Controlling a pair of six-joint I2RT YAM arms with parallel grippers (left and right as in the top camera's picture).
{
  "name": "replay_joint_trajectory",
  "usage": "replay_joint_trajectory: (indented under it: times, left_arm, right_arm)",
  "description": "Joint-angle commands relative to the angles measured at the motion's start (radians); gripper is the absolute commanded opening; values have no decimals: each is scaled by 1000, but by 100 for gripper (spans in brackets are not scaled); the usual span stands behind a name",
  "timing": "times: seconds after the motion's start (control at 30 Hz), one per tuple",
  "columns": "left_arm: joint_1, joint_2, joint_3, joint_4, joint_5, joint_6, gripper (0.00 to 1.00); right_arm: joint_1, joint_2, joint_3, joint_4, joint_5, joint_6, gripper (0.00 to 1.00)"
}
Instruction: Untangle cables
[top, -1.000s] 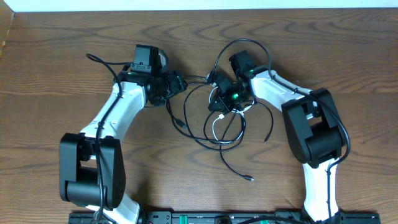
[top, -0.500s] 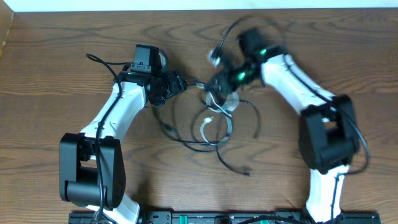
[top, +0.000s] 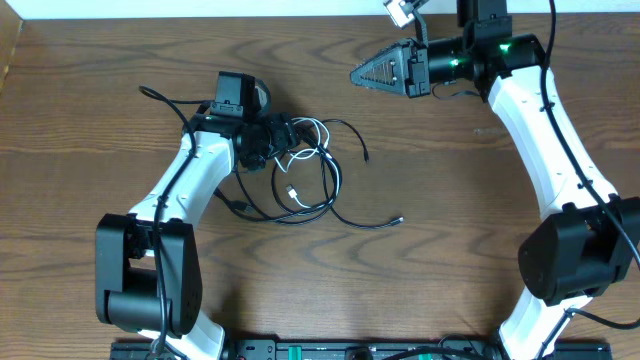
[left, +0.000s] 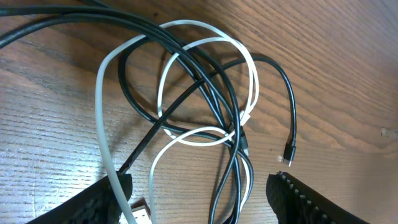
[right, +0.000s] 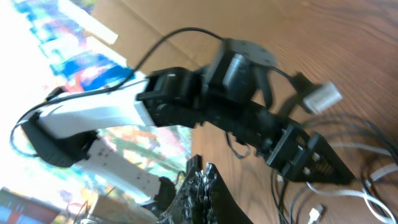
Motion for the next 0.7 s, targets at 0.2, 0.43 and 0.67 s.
replay_joint_trajectory:
  times: [0.2, 0.43, 0.67]
  left_arm:
    - [-1, 8, 5, -28, -14, 110, 74]
    - [-41, 42, 2, -45, -63, 105, 69]
    - [-64, 110, 2, -14, -100, 19, 8]
  right_arm:
    - [71, 3, -5, -143, 724, 11, 1]
    - [73, 3, -5, -150, 793, 3, 1]
    - [40, 3, -5, -192, 835, -11, 1]
